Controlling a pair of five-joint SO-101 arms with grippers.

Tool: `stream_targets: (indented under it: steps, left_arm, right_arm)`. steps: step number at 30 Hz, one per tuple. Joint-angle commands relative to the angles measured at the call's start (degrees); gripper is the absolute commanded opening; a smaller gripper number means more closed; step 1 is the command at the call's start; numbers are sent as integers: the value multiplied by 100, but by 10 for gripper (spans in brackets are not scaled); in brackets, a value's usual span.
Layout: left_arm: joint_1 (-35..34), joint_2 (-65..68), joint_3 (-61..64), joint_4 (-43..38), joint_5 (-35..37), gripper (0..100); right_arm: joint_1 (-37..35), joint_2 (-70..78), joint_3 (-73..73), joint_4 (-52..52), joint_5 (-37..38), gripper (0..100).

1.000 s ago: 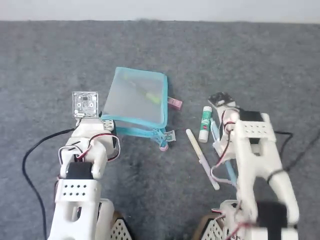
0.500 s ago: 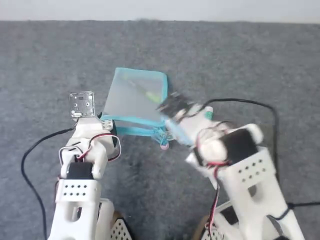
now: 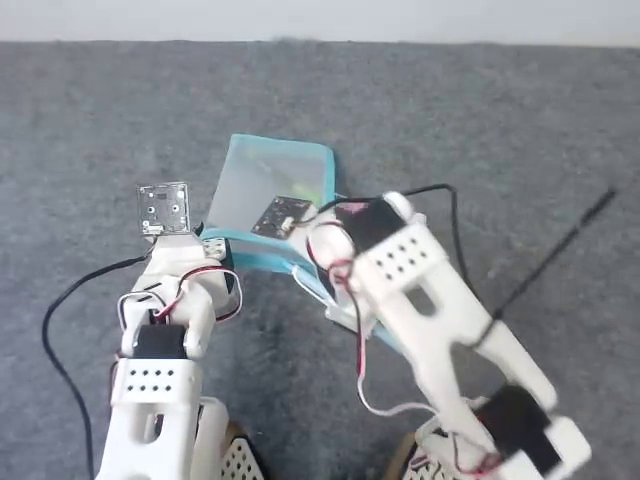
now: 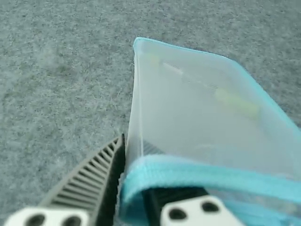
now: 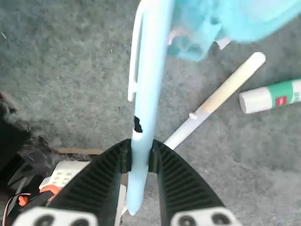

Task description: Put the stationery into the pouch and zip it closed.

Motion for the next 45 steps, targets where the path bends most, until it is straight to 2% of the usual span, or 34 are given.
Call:
stream_targets:
  steps: [1, 12, 22, 27, 29, 34, 45]
  left_arm:
    - [9, -53, -66, -193, -44, 12]
    - [176, -53, -57, -176, -88, 12]
    - [738, -62, 66, -176, -290, 12]
    - [747, -62, 66, -176, -290, 12]
    - [747, -62, 66, -176, -290, 12]
    - [703, -53, 66, -176, -290, 12]
    - [686, -53, 66, -176, -290, 12]
  right_arm:
    - [-4, 470, -800, 215, -325, 8]
    - [-4, 752, -2171, 207, -677, 8]
    - [-31, 2281, -3895, -145, -1178, 8]
    - [-4, 2765, -4826, -207, -1486, 16]
    - [-4, 2862, -5020, -189, -1530, 50]
    - [4, 2826, -5055, -127, -1477, 192]
    - [611, 1209, -4545, 207, -1143, 173]
